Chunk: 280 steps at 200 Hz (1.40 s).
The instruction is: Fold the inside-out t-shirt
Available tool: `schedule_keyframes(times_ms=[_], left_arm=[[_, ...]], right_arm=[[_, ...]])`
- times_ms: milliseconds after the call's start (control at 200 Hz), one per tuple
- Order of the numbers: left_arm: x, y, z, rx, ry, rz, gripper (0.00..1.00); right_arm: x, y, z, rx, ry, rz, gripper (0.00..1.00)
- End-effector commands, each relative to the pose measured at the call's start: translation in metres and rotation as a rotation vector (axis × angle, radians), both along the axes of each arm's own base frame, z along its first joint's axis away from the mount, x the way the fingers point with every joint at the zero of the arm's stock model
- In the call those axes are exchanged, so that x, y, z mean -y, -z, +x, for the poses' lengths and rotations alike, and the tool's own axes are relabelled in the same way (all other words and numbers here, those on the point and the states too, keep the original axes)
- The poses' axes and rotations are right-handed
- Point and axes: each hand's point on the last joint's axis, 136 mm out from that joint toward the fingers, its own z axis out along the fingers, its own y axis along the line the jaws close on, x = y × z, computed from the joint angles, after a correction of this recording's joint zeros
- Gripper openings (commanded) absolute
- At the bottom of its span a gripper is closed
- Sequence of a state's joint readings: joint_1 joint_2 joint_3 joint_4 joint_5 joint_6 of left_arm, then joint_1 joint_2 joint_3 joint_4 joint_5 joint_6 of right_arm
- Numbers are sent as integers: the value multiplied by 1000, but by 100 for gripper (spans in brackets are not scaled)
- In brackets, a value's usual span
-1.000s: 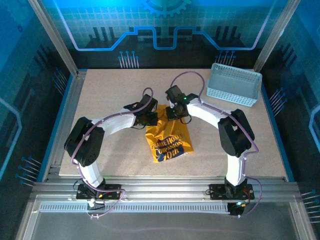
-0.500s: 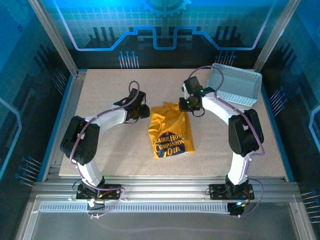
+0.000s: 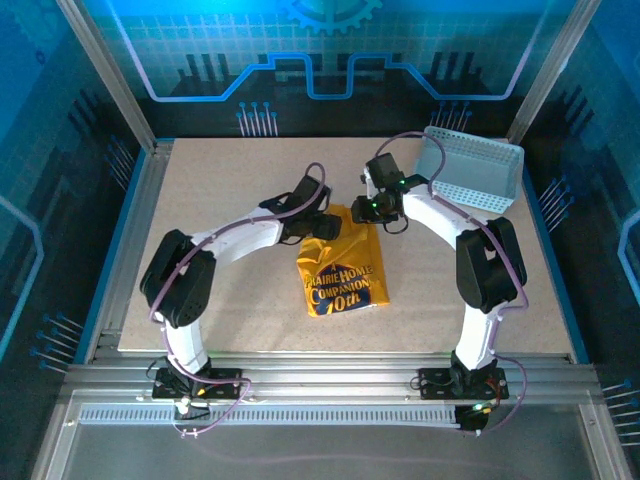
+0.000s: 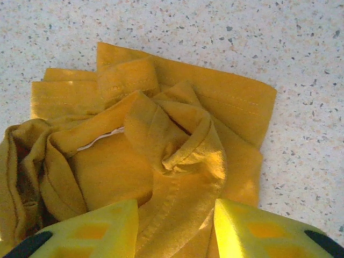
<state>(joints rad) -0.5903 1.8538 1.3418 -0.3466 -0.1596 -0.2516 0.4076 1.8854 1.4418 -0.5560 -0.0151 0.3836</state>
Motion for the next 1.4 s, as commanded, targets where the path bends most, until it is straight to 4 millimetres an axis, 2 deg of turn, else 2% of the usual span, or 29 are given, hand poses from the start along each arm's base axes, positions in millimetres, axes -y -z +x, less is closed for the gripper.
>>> schedule_keyframes(times_ms=[0,125,245,360,440,490,600,705,850,990,1051,1101,1231,1321,1396], left_arm=[[-5,20,7,-34,-1,100,72],[-3,29,8,-51,4,106,66],[-3,32,9,-51,-2,101,45],[-4,26,12,-25,-18,88,28],[-6,20,16,-4,-39,66,17],[-10,15,19,4,-65,41,7],[-21,4,28,19,-127,-41,0],[-34,-13,34,49,-176,-116,0],[-56,-25,46,55,-261,-219,3],[-67,-11,55,-6,-314,-283,9],[-68,2,57,-41,-324,-280,18],[-70,13,58,-78,-346,-278,19],[-87,37,65,-159,-425,-317,30],[-95,37,73,-160,-431,-302,47],[-100,29,77,-129,-412,-245,57]], right_arm=[[-3,4,1,0,-12,-19,43],[-5,11,2,-11,-13,-16,47],[-9,20,7,-26,-18,-11,48],[-12,32,14,-45,-17,-26,46],[-10,36,18,-43,-8,-49,38],[-8,36,21,-35,-3,-65,30],[-3,28,25,-8,1,-95,13],[2,16,27,16,0,-107,6],[8,2,29,23,16,-45,6],[15,1,33,12,46,16,6],[16,3,34,5,54,35,7],[18,5,36,2,64,47,8],[21,8,48,-7,78,79,18],[24,8,59,-11,72,48,37],[30,9,64,-7,76,-9,44]])
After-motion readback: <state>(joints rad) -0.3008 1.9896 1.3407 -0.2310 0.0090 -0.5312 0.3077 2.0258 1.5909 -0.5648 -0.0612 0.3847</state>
